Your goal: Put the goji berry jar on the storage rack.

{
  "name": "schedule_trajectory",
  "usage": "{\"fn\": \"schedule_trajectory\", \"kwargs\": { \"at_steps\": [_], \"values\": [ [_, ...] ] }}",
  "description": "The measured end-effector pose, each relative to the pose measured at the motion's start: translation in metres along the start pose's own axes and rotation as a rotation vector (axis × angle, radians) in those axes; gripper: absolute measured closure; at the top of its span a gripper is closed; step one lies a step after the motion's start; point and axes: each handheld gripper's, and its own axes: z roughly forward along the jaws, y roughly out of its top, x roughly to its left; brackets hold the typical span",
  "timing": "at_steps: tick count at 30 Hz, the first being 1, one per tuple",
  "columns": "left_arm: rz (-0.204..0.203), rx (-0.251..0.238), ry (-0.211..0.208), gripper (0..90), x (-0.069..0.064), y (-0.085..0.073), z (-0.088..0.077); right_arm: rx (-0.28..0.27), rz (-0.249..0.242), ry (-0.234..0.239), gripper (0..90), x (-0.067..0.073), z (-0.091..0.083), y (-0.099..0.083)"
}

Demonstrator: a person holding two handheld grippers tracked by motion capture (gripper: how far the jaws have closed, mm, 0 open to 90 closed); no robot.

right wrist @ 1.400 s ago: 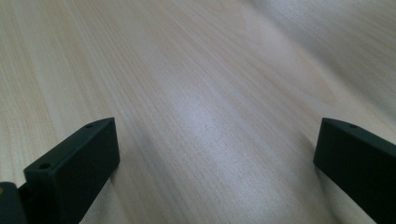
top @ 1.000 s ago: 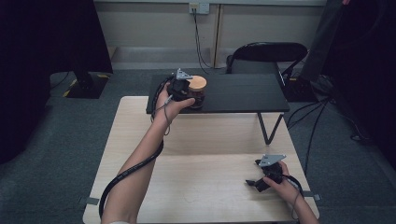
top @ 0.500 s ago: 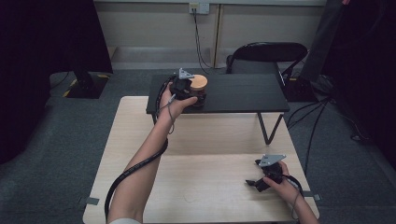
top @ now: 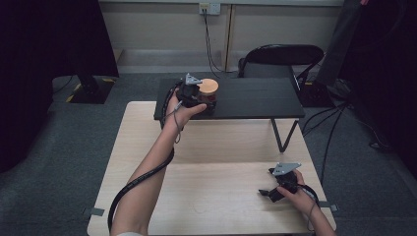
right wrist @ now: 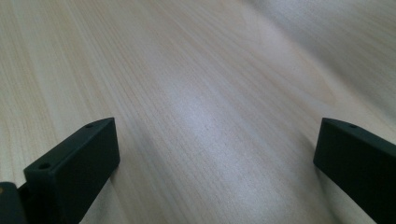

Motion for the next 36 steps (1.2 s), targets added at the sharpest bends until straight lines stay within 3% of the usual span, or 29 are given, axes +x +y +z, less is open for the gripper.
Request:
{"fn": "schedule_trajectory", "kwargs": {
  "at_steps": [2, 4, 11, 16, 21, 29, 36],
  "values": [
    [-0.008, -0.003, -0.014, 4.1, 0.000, -0.005, -0.006, 0.000, -0.002, 0.000, 0.0, 0.000, 0.000, 0.000],
    [0.018, -0.012, -0.009, 0.2, -0.003, -0.011, -0.014, -0.001, -0.002, -0.001, 0.0, 0.000, 0.000, 0.000],
    [0.061, -0.030, -0.042, 0.1, -0.005, -0.029, -0.049, 0.002, -0.001, 0.000, 0.0, 0.000, 0.000, 0.000],
    [0.087, -0.043, -0.073, 0.0, -0.007, -0.064, -0.081, 0.002, -0.001, 0.000, 0.0, 0.000, 0.000, 0.000],
    [0.064, -0.038, -0.079, 0.0, -0.003, -0.106, -0.103, 0.002, -0.001, 0.000, 0.0, 0.000, 0.000, 0.000],
    [0.044, 0.017, -0.044, 0.0, -0.003, -0.147, -0.118, 0.002, -0.001, 0.000, 0.0, 0.000, 0.000, 0.000],
    [0.043, 0.086, -0.048, 0.1, -0.001, -0.181, -0.116, 0.002, -0.001, 0.000, 0.0, 0.000, 0.000, 0.000]
  ]
}}
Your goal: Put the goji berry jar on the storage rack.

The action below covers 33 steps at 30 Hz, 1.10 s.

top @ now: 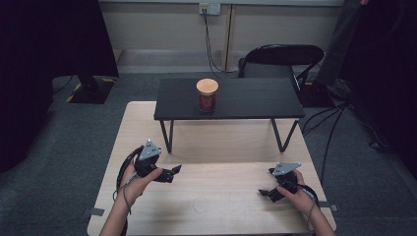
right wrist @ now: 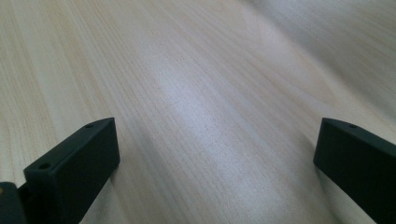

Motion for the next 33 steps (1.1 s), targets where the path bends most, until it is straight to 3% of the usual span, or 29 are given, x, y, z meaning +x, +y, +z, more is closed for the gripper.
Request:
{"fn": "schedule_trajectory", "kwargs": {
  "at_steps": [9, 15, 26, 33],
  "values": [
    [-0.043, 0.054, 0.007, 0.3, 0.001, -0.035, 0.009, 0.000, 0.000, 0.000, 0.0, 0.000, 0.000, 0.000],
    [-0.068, 0.046, 0.002, 0.4, 0.004, -0.055, 0.013, 0.000, 0.000, 0.000, 0.0, 0.000, 0.000, 0.000],
    [-0.117, 0.061, 0.028, 0.4, 0.010, -0.078, 0.018, 0.000, 0.000, 0.000, 0.0, 0.000, 0.000, 0.000],
    [-0.120, 0.078, 0.041, 0.6, 0.010, -0.085, 0.019, 0.000, 0.000, 0.000, 0.0, 0.000, 0.000, 0.000]
  ]
}}
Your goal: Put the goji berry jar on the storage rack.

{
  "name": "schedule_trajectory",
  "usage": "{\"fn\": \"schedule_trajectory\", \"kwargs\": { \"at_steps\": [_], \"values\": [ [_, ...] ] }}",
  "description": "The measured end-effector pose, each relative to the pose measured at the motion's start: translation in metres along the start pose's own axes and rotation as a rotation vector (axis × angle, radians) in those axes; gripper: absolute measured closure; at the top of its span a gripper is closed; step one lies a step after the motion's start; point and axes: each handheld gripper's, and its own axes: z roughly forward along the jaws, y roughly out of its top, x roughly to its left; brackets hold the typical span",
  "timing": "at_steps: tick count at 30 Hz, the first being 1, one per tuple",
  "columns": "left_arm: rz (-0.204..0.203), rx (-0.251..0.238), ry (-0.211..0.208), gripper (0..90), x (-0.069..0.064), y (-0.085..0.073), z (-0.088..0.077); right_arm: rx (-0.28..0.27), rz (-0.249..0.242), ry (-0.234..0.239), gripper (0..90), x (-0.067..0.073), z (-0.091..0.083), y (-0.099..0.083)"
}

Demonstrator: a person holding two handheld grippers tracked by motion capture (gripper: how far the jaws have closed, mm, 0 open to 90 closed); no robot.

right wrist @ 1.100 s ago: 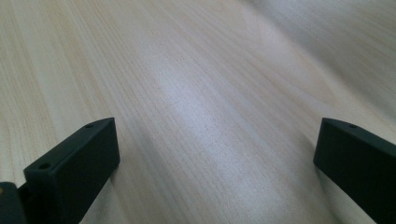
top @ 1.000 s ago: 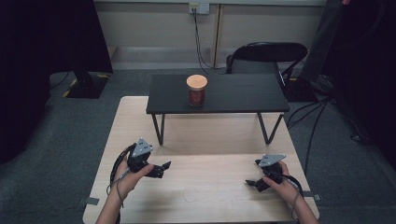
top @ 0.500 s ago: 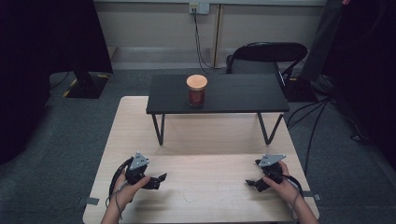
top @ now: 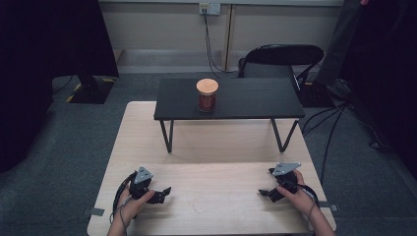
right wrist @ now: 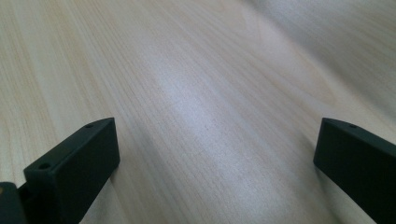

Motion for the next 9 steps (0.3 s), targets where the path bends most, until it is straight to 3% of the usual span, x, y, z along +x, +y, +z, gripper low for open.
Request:
{"fn": "schedule_trajectory", "kwargs": {
  "at_steps": [9],
  "values": [
    [-0.009, 0.021, 0.012, 0.7, 0.0001, -0.0033, 0.0027, 0.000, 0.000, 0.000, 0.0, -0.0001, 0.0000, 0.0000]
  ]
}}
